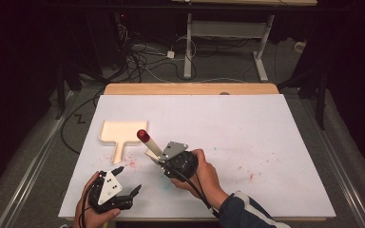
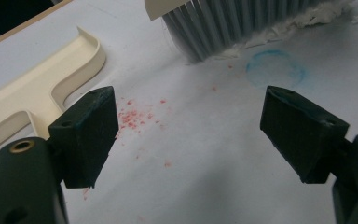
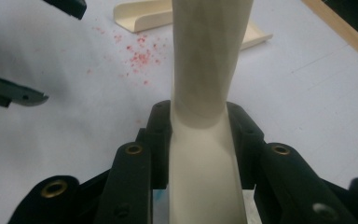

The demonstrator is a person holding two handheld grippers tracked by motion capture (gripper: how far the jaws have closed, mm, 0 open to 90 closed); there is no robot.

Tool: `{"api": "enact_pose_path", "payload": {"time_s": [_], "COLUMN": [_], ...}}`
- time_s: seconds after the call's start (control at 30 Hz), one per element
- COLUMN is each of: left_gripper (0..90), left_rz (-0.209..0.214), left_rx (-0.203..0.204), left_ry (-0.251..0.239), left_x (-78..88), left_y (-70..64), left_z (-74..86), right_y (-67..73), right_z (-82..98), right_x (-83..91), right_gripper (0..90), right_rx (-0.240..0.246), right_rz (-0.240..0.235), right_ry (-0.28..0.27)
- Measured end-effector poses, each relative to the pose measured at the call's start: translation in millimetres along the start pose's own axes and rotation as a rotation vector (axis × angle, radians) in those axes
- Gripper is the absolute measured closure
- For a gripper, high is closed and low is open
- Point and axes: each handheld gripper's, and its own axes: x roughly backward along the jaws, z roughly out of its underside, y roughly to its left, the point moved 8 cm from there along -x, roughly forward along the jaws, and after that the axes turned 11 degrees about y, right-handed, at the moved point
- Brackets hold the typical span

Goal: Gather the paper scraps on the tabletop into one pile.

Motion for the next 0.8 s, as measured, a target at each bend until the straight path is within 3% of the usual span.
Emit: {"api": "enact_pose_path", "payload": {"time_s": [0.2,0.3,0.37,0.63,0.8], "left_gripper": [18.2,18.2,18.2,18.2,18.2], "left_rz": [0.007,0.007,0.006,0.003,0.003], "left_rx": [-0.006,-0.006,-0.007,-0.005,-0.004], "left_ry": [0.011,0.014,0.015,0.028,0.033], "left_x": [-1.9,-2.9,-3.1,-4.9,-4.1], "left_y": [-2.2,-3.0,-3.2,-3.2,-5.5], "left_z": [0.2,0.0,-0.1,0.7,0.7], "right_y": [-2.8,-9.3,-11.8,-23.4,-34.0], "right_z": [14.3,21.2,23.8,39.0,56.2], "right_x": [16.0,27.4,35.9,70.8,91.0], "right_gripper": [67.9,67.8,67.9,67.8,67.8], "right_rx": [0.018,0.003,-0.029,-0.08,-0.121], "right_rz": [0.008,0.018,0.011,-0.019,-0.057], "right_ry": [0.019,0.006,-0.023,-0.137,-0.178]}}
